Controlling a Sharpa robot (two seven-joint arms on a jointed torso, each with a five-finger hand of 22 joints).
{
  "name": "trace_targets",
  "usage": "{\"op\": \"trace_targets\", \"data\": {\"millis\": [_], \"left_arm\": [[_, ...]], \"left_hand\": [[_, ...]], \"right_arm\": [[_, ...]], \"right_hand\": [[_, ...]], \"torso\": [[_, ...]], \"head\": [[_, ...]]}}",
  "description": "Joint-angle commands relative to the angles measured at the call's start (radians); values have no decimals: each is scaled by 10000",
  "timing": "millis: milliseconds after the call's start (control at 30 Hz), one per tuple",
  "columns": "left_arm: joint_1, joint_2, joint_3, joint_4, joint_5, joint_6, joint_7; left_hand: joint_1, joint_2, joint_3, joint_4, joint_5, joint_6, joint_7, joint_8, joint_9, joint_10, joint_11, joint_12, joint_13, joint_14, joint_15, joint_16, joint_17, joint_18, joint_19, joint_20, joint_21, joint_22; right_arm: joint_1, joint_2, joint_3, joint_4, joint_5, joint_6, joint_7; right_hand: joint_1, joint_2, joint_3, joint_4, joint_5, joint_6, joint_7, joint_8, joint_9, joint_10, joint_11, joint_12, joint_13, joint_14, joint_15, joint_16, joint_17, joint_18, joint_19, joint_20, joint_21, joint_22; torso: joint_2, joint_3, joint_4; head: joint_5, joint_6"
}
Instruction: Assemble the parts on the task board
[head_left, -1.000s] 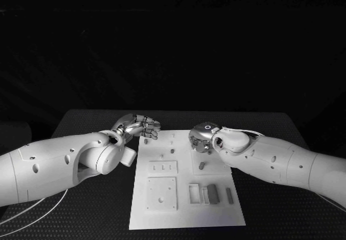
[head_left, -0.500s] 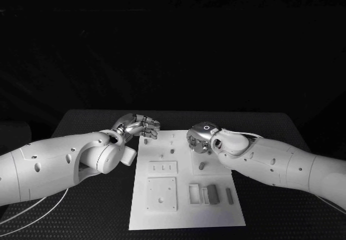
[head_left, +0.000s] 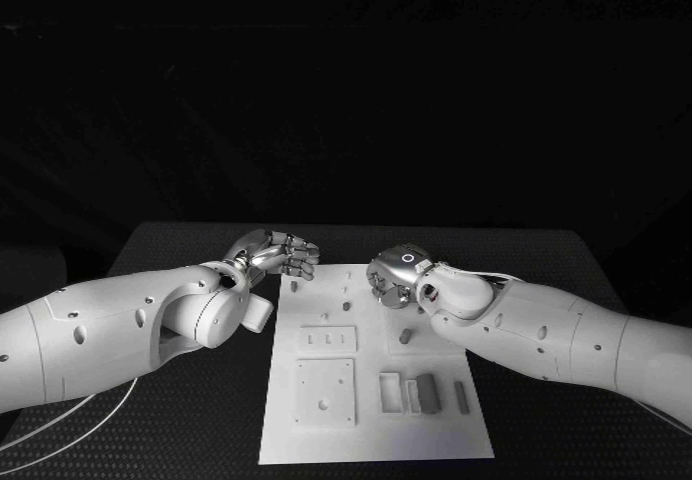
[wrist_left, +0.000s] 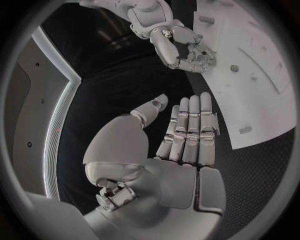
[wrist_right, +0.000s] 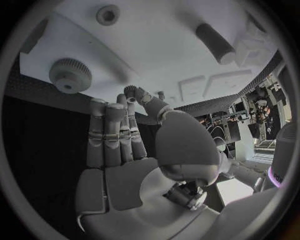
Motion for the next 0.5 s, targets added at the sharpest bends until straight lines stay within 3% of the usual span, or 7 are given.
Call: {"op": "trace_targets", "data": {"millis": [33,500], "left_arm": [[11,43,10,4,49,8,122],[12,146,15,-74,49,-19,172]], "left_hand": [[-71,13,3,51,-59,-43,31,-53,-12,-38,47,-47,13,29,14,-37,12,173,-36,7,-37,10],[-56,16,9,40,-62,-63,30,-68,-18,-61,59,-80,14,37,14,-52,27,174,-33,9,-41,21]], "right_arm": [[1,122,-2,-22,-612,-421,-363],[37,766,1,-594,-1208,-983,-735]], "right_hand": [[61,-45,59,-21,34,85,8,50,-2,61,-19,17,16,52,-15,40,19,452,13,-52,48,259],[70,-79,70,-21,34,121,-5,49,2,94,-33,10,33,53,-29,109,44,452,-10,-80,182,254]], "torso": [[6,1,-6],[15,-12,23]], "head": [[11,40],[-34,159]]}}
